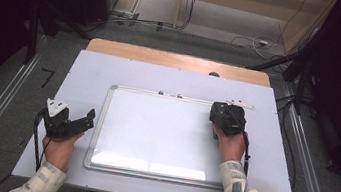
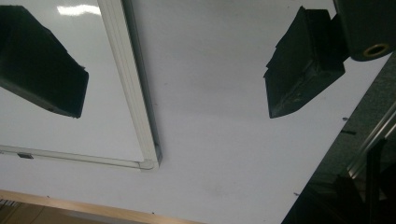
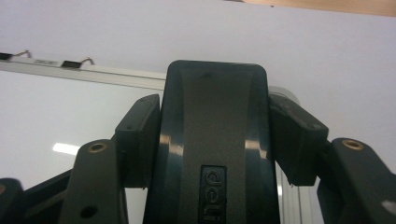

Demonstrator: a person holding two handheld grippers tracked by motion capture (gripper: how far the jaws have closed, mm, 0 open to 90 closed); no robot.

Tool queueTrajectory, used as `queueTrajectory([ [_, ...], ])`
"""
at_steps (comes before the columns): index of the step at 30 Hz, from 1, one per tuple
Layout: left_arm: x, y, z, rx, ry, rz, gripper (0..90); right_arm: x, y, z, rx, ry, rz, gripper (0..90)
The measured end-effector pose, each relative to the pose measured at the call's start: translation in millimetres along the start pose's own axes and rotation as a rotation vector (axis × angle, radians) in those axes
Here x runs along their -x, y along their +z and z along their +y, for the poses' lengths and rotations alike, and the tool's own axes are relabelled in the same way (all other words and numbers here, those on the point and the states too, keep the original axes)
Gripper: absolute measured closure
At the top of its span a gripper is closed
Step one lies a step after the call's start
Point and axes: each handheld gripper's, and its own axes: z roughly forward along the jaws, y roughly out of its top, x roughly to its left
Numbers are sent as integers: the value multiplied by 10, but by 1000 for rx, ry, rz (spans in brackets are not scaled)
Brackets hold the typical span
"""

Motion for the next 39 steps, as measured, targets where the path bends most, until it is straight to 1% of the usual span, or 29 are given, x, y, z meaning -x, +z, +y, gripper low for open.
queueTrajectory([
  [4,-4,1,2,0,-1,0,66,48,90,-2,-17,6,-23,373],
  [8,-3,3,1,-1,0,-1,66,101,174,14,-26,27,-47,373],
  [11,0,2,1,-1,0,-1,66,136,227,26,-36,49,-54,373],
  [15,-1,3,1,-1,0,-1,66,157,310,1,-65,45,-73,373],
  [17,0,1,1,0,0,-1,66,169,363,-22,-86,45,-76,371],
  [18,0,1,1,2,-1,-3,66,177,369,-23,-81,57,-70,371],
  [21,-2,3,0,-2,1,-3,66,178,381,-18,-73,46,-69,371],
  [28,-1,0,1,0,1,-1,66,203,380,-19,-75,44,-50,363],
  [29,-2,1,1,0,-1,-1,66,206,380,-20,-76,42,-49,357],
  [32,-4,3,1,-2,1,-3,66,216,368,-17,-79,56,-34,315],
  [37,1,3,-1,-4,2,-3,66,259,287,8,-56,53,-29,273],
  [39,1,3,-1,-4,2,-2,66,279,239,18,-48,55,-12,259],
])
